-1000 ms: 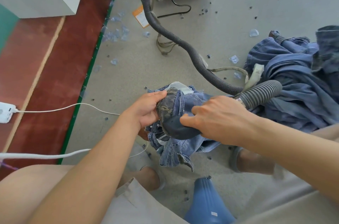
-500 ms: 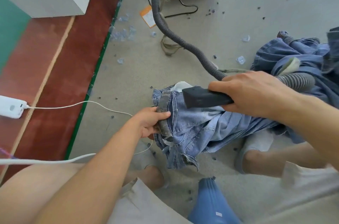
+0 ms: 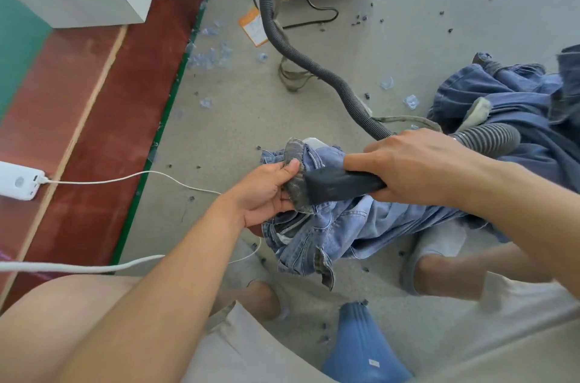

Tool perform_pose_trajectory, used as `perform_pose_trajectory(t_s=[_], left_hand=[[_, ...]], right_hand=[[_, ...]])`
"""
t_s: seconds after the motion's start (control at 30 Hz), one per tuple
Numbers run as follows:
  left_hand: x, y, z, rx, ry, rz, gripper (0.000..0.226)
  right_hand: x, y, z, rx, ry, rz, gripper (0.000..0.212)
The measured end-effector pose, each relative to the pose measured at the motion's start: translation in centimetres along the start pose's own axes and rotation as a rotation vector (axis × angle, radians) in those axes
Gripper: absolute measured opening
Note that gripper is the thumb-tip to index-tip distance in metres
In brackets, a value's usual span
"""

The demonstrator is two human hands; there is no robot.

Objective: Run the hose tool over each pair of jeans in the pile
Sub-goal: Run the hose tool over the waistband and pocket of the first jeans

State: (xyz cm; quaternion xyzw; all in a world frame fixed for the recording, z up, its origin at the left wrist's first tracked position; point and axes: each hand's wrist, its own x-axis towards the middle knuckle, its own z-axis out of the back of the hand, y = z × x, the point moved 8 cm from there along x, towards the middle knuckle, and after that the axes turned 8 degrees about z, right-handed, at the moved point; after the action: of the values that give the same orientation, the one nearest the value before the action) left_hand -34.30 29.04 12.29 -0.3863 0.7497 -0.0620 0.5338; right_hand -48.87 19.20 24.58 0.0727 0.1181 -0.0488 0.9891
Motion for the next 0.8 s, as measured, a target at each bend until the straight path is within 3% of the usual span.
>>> perform_pose_trajectory(t_s=[0.27,0.43,0.57,0.67,0.8], left_hand=[[0.4,0.0,-0.2,0.005,0.011,-0.003,0.034],[0.7,-0.8,1.5,0.04,-0.097,-0.031,0.022],[0.7,-1.3,2.6,0.138,-0.174,-0.062,0.022],[0.5,-1.2,2.3,0.183,-0.134,-0.051,0.031],[0.2,-0.9,1.3,0.195,-0.04,-0.054,0.036]], right_hand=[[1.0,4.0,-1.8,-0.041,0.07,0.129,0.03],[-0.4,3.1,-1.2,0.05,0.098,0.121,0.031],[-1.7,-0.9,1.3,0.232,-0.044,-0.102,0.028],[-1.9,-4.7,2.1,0.409,-0.209,-0.32,0.02],[-0.7,-8.3,0.6,0.595,-0.114,-0.457,0.019]])
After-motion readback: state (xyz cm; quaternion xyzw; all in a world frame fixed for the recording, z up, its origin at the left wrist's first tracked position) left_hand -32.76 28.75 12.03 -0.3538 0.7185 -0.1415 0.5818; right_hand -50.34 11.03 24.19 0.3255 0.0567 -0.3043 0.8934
